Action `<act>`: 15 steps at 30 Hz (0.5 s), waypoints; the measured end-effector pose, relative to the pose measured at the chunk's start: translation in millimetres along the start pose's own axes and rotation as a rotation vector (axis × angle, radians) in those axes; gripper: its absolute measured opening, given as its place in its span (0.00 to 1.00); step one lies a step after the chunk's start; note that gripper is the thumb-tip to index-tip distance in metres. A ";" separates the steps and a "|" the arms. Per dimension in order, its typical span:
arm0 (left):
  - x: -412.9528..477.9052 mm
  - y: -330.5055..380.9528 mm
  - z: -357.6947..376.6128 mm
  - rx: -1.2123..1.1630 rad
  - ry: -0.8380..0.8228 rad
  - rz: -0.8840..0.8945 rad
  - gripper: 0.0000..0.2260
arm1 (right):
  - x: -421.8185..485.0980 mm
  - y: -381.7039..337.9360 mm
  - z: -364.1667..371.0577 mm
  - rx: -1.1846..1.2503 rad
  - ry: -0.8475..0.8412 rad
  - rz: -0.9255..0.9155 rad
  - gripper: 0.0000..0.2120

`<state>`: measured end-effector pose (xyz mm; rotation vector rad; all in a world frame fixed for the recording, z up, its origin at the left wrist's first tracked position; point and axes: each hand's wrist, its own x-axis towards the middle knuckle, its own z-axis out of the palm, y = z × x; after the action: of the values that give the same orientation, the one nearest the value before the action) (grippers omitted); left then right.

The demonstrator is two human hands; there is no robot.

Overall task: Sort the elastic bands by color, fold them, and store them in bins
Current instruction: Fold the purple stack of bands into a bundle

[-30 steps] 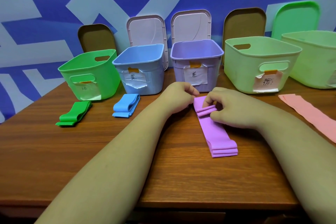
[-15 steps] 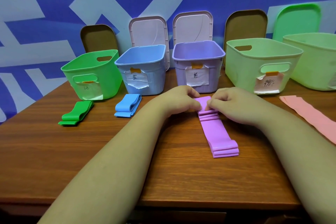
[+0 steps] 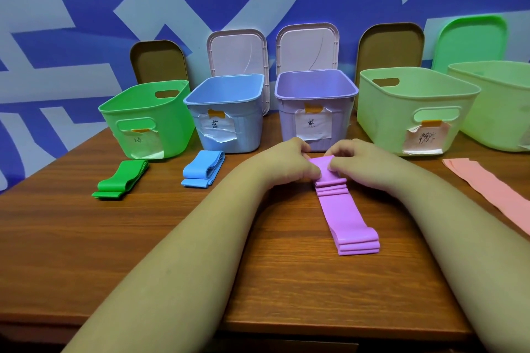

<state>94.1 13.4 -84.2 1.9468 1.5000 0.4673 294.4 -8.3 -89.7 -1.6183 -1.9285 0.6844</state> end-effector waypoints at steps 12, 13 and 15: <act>-5.6 5.4 -0.5 -0.012 0.023 0.003 0.21 | -2.3 -4.4 1.4 0.182 0.117 -0.099 0.10; -6.7 6.5 -1.2 -0.041 0.018 0.005 0.20 | -3.2 -5.3 0.7 0.199 0.129 -0.106 0.10; -7.7 6.3 -2.0 -0.118 -0.014 0.020 0.18 | -3.6 -5.7 0.0 0.219 0.161 -0.128 0.10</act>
<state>95.2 5.6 -77.8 1.8713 1.4131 0.5370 290.8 -12.7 -86.1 -1.3617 -1.7581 0.6662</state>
